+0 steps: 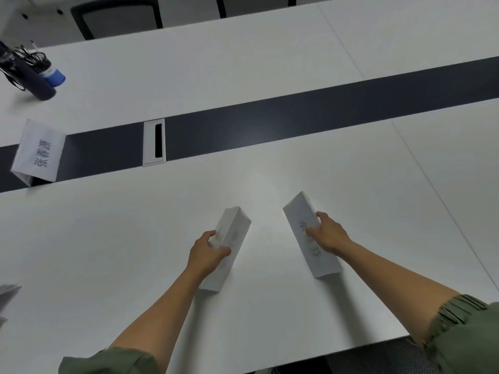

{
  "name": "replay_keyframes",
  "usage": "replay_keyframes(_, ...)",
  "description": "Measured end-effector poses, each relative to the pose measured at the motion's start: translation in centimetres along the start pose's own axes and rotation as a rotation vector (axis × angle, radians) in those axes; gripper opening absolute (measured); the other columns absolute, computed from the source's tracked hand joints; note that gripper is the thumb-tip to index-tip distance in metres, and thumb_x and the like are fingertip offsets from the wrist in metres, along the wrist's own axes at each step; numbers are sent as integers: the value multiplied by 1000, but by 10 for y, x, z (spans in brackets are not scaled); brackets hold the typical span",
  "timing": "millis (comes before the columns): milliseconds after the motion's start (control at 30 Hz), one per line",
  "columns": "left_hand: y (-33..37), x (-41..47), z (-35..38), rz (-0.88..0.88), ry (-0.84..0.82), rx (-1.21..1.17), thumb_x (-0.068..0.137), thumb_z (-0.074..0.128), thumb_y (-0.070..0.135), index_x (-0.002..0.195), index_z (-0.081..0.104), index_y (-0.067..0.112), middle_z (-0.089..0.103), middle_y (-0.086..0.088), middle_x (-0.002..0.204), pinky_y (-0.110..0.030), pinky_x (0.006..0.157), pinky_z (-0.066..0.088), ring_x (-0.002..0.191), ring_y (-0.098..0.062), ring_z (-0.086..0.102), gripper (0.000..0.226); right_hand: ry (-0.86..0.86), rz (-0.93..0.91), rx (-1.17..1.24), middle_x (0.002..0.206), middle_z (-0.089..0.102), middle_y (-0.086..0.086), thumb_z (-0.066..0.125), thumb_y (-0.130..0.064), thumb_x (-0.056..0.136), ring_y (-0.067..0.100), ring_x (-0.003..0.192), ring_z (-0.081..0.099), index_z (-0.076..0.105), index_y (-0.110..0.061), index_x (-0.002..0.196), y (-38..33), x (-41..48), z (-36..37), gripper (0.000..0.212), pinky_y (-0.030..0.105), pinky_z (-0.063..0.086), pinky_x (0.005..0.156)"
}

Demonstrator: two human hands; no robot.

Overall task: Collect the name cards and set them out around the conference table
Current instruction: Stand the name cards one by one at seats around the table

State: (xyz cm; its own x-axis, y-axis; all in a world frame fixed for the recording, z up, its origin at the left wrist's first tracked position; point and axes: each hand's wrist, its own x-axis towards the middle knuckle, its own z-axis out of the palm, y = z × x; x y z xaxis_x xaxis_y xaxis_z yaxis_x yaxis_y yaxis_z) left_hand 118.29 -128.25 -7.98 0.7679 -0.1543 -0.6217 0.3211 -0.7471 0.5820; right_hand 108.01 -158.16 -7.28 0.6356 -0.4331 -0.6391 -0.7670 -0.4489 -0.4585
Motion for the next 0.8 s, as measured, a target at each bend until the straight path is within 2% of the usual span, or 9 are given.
replay_keyframes(200,-2,4,-2,45,-12,-4,74,70,34,138,47,21,55,-5,126,-32,81,44,103,-19,54,69,47,-43,-127,126,59,12,58,-35,89,30,106,58,30,-15,147,-15,-8,-7,69,36,46,80)
replay_keyframes(300,-3,2,-7,63,-29,-12,75,71,38,138,47,23,53,-3,127,-32,82,42,102,-17,52,69,140,-122,-259,140,44,14,61,-34,86,33,123,47,25,-18,149,-36,-15,-12,74,41,45,90)
replay_keyframes(433,-17,-4,-29,64,26,-121,78,69,56,136,48,28,52,0,129,-32,90,43,112,-18,53,68,270,-358,-419,156,27,10,61,-31,86,31,139,29,26,-22,151,-84,-25,0,74,45,37,105)
replay_keyframes(567,-60,-12,-67,29,173,-91,85,61,55,132,51,24,53,-4,133,-35,94,44,116,-20,54,57,164,-581,-649,158,23,9,63,-35,87,30,144,21,27,-26,151,-129,-32,37,74,43,29,110)
replay_keyframes(733,-131,-16,-109,-67,302,179,92,55,40,129,54,16,50,-9,133,-37,95,41,119,-26,51,44,72,-772,-987,162,12,7,65,-32,86,31,150,-1,28,-31,149,-161,-30,89,74,51,4,119)
replay_keyframes(800,-157,-17,-116,-91,347,252,93,52,37,127,54,14,47,-10,134,-39,98,39,122,-27,45,41,56,-806,-1079,162,14,6,63,-33,88,31,150,-1,36,-33,147,-168,-25,101,64,53,0,119)
